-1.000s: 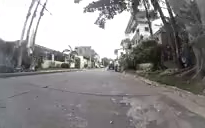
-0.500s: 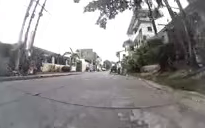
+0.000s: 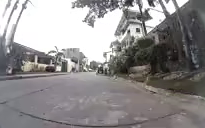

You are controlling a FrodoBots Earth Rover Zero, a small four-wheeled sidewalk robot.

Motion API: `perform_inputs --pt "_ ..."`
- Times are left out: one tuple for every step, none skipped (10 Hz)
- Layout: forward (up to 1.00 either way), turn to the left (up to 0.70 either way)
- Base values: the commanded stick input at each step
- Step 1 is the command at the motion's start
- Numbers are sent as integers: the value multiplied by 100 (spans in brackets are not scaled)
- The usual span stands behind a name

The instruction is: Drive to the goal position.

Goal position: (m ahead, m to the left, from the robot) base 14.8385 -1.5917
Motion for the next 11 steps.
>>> perform_inputs --pt "100 0" --pt "100 0" --pt "100 0" --pt "100 0" --pt "100 0" --pt "100 0" --pt "100 -1" --pt "100 -17" --pt "100 -34" --pt "100 -32" --pt "100 -17"
